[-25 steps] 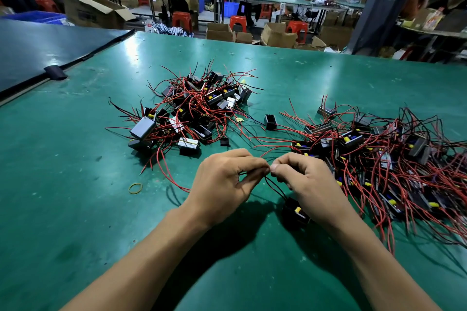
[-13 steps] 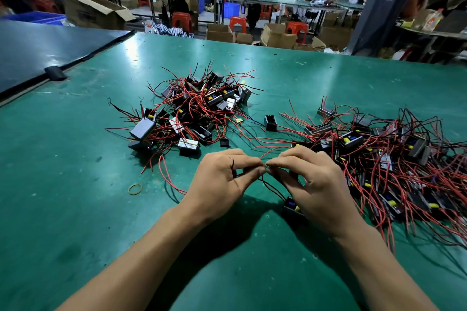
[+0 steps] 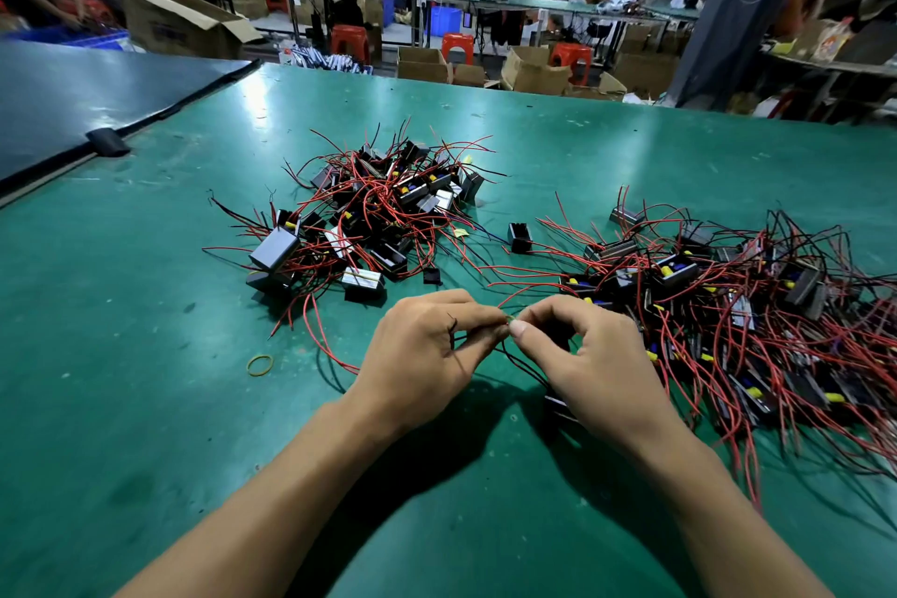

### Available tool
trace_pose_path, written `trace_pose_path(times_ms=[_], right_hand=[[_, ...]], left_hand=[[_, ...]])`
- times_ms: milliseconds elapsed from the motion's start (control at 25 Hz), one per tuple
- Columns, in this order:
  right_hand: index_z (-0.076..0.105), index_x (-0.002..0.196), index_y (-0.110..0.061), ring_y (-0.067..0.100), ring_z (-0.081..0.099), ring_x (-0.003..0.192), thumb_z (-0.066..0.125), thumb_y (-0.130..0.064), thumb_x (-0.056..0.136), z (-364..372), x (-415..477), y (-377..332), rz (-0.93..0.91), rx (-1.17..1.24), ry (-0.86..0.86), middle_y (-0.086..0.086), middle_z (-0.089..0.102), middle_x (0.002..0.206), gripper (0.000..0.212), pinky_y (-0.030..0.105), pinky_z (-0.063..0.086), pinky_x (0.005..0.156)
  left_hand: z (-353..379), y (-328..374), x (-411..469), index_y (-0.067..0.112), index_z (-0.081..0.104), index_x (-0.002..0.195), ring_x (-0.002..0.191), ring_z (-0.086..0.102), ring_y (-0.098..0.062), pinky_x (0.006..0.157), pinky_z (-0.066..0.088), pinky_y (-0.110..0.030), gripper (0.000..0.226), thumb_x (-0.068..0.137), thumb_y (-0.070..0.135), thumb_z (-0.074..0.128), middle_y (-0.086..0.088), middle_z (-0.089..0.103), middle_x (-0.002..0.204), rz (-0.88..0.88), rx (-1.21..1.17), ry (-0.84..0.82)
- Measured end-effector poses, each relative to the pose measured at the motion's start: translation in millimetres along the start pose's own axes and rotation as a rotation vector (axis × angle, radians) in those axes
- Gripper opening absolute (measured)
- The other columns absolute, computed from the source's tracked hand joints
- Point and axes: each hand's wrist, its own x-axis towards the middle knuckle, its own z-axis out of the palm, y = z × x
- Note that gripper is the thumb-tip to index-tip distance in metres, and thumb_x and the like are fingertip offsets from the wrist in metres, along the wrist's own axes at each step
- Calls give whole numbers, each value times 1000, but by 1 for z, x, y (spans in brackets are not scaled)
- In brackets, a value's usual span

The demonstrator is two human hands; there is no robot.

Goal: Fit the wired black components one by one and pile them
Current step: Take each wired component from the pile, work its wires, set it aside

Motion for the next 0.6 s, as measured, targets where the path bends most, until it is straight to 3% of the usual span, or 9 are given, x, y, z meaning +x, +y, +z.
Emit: trace_pose_path(times_ms=[120, 280, 440, 600], right_hand=[[74, 97, -24, 5, 57, 66, 80, -20, 84, -5, 0, 5, -285, -255, 16, -18, 64, 87, 14, 33, 43, 70], [77, 96, -19, 11, 64, 78, 69, -25, 90, -6, 2, 13, -493, -393, 105, -9, 71, 90, 12, 38, 43, 64], [76, 92, -22, 12, 63, 77, 68, -28, 91, -6, 3, 12, -494, -425, 100, -11, 69, 87, 10, 38, 40, 66], [70, 84, -26, -1, 47, 73, 67, -32, 88, -1, 0, 5, -317, -369, 57, -19, 61, 79, 7, 33, 33, 72]], left_hand=[[-3, -1, 0, 17, 79, 93, 59, 49, 6, 57, 35, -13, 12, 87, 23, 71, 14, 58, 69, -20, -15, -11], [-4, -1, 2, 15, 79, 93, 57, 50, 4, 57, 33, -11, 10, 87, 20, 73, 13, 58, 68, -41, -48, -57], [-6, -2, 1, 16, 79, 92, 55, 48, 3, 56, 33, -13, 9, 86, 21, 74, 13, 57, 67, -56, -48, -62], [-5, 0, 2, 17, 79, 92, 55, 47, 4, 56, 32, -11, 12, 86, 24, 72, 16, 55, 67, -30, -34, -57]])
